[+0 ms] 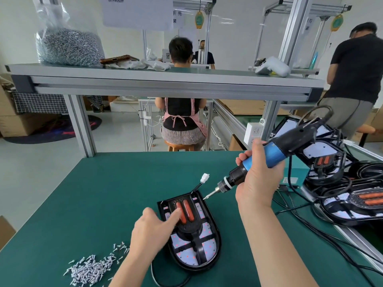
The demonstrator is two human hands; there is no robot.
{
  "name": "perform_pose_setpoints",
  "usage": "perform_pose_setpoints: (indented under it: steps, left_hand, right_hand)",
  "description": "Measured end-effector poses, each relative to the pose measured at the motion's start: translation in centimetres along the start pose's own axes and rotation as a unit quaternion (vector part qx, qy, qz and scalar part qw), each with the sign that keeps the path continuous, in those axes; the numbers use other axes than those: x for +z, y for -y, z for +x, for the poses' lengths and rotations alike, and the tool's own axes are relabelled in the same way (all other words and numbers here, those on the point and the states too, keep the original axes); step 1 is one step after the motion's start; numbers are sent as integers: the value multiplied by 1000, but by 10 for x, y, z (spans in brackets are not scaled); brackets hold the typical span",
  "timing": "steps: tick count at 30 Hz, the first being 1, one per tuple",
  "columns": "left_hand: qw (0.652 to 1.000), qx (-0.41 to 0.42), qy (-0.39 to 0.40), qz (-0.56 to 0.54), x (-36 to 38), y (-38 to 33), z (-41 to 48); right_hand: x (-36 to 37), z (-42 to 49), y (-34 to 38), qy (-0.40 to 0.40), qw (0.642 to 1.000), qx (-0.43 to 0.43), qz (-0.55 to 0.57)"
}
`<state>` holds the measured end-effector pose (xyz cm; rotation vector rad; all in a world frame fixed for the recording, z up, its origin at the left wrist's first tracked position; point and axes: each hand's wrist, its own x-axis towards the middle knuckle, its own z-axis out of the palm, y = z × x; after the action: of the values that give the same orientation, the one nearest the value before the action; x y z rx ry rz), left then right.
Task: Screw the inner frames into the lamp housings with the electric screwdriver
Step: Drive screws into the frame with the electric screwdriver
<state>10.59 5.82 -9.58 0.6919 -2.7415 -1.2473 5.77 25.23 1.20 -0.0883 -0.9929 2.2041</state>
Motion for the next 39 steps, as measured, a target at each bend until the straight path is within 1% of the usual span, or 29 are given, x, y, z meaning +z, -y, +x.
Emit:
perform_pose_setpoints:
  steps: [3, 7, 8, 10, 12, 14, 18, 24, 39]
  left_hand:
    - [999, -1, 31, 43, 1, -13, 3]
    - [996, 23, 12, 91, 6, -27, -1]
    - [995, 33, 18, 94, 9, -29, -1]
    - [994, 52, 62, 70, 12, -34, 1]
    - [990, 64, 127, 10, 18, -38, 4]
    - [986, 57, 150, -38, 22, -43, 2]
    - [986, 11, 136, -91, 28, -44, -2]
    - [982, 7, 147, -119, 29, -44, -2]
    - [983, 3, 146, -115, 28, -51, -8]
  right_hand:
    - [5, 5, -6, 22, 999, -20, -26]
    - [5, 13, -14, 46, 997, -38, -55]
    - [4, 16, -16, 49, 996, -43, -62]
    - [1, 22, -19, 50, 995, -46, -76]
    - [-3, 26, -24, 51, 994, -43, -85]
    - [-7, 29, -28, 48, 994, -39, -87]
    - [-14, 36, -35, 44, 995, -26, -91]
    - [-23, 38, -45, 52, 994, -8, -98]
    - [-27, 41, -54, 73, 991, 3, -116]
